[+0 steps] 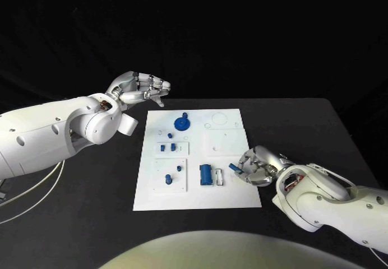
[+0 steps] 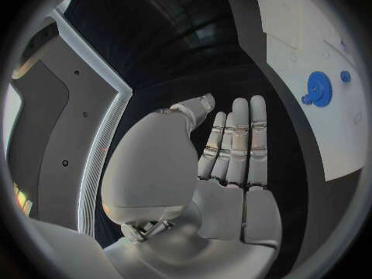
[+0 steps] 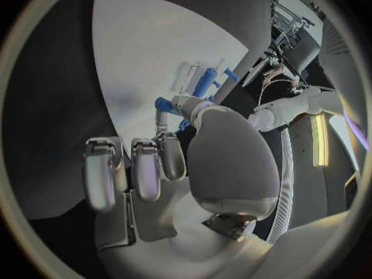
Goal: Assemble the parts on the task board
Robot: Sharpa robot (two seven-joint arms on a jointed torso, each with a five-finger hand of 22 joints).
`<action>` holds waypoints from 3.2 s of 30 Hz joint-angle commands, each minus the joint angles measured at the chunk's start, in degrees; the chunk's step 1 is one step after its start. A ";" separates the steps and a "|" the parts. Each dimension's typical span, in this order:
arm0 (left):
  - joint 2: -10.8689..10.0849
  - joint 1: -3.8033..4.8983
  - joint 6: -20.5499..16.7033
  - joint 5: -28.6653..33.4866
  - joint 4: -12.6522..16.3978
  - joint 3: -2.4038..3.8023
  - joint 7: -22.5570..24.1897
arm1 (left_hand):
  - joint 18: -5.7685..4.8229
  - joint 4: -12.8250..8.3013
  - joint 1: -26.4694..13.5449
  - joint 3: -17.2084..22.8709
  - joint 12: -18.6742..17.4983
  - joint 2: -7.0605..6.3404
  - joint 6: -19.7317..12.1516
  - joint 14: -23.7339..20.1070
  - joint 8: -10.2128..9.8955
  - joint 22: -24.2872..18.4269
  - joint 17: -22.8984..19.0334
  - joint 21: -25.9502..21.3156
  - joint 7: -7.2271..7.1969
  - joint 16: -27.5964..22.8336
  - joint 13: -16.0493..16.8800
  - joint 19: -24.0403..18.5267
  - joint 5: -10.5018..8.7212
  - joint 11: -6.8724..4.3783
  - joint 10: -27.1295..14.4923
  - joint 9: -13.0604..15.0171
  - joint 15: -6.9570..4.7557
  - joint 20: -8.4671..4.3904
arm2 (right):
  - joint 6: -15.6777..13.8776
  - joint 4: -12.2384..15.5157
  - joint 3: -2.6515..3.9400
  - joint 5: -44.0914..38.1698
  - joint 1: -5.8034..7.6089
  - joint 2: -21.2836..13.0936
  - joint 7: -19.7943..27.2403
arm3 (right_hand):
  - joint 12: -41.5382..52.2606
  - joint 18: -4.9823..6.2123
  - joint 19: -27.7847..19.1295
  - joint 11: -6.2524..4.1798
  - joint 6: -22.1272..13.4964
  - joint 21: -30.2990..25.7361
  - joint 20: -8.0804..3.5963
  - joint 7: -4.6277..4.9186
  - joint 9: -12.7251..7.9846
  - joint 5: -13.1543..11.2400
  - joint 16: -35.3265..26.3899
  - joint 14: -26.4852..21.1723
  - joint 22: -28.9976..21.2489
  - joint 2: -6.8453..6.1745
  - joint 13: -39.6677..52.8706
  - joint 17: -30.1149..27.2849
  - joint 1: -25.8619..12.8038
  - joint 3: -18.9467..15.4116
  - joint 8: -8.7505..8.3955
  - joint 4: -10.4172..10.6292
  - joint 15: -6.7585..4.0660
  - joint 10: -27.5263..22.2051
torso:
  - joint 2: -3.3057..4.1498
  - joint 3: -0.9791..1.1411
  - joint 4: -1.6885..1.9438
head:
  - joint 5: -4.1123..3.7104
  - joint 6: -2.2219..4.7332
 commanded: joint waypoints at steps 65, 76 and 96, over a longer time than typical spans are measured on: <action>-0.07 0.03 0.68 0.22 0.51 0.04 0.82 | 0.74 -0.12 -0.16 0.34 0.34 0.57 -0.43 -0.43 0.30 0.02 -0.02 -0.08 0.09 0.03 0.04 -0.55 0.24 0.11 -0.44 -0.10 0.09 -0.02 | 2.74 -2.54 -0.04 10.96 -1.29 4.55 3.17 | 0.71 -0.54 4.83 0.04 2.28 0.06 -0.09 -0.32 1.70 -0.52 0.02 4.66 14.12 -1.48 7.09 9.00 -14.08 -12.74 -0.28 5.05 -0.10 0.87 | 0.01 0.02 -0.08 | 0.13 0.00; 0.54 0.02 -0.16 3.75 -0.48 -0.12 2.39 | 0.68 -0.12 -0.54 0.42 0.59 0.50 -0.54 -0.63 0.39 0.06 -0.04 -0.06 0.11 0.01 0.04 -0.76 0.18 0.15 -0.54 -0.12 0.18 0.04 | -1.70 -6.68 0.01 31.41 1.69 1.86 33.00 | -5.84 1.43 1.17 2.85 -4.23 -9.86 1.86 3.01 -0.29 -0.28 -2.27 3.51 11.29 0.11 2.69 4.28 -2.37 -13.96 -6.39 1.97 2.22 -3.71 | -1.13 -0.51 -0.42 | -0.34 0.00; 8.90 -1.71 -4.87 21.09 -11.78 -0.76 12.04 | 0.29 1.75 -4.38 4.90 -15.24 -0.40 -0.89 -8.03 0.48 -19.61 -9.06 -33.84 -0.89 -38.24 -0.40 -7.35 -0.28 0.90 11.61 0.50 4.07 5.98 | 12.01 -41.87 1.21 68.39 7.32 16.12 57.59 | -64.47 8.79 -31.03 9.96 -8.52 -80.20 10.06 8.47 -8.05 -0.60 -63.51 -28.00 -26.43 -1.65 -56.84 -49.85 1.84 -0.96 -14.93 -5.28 10.51 -27.85 | -4.64 -1.09 -0.02 | -0.28 7.30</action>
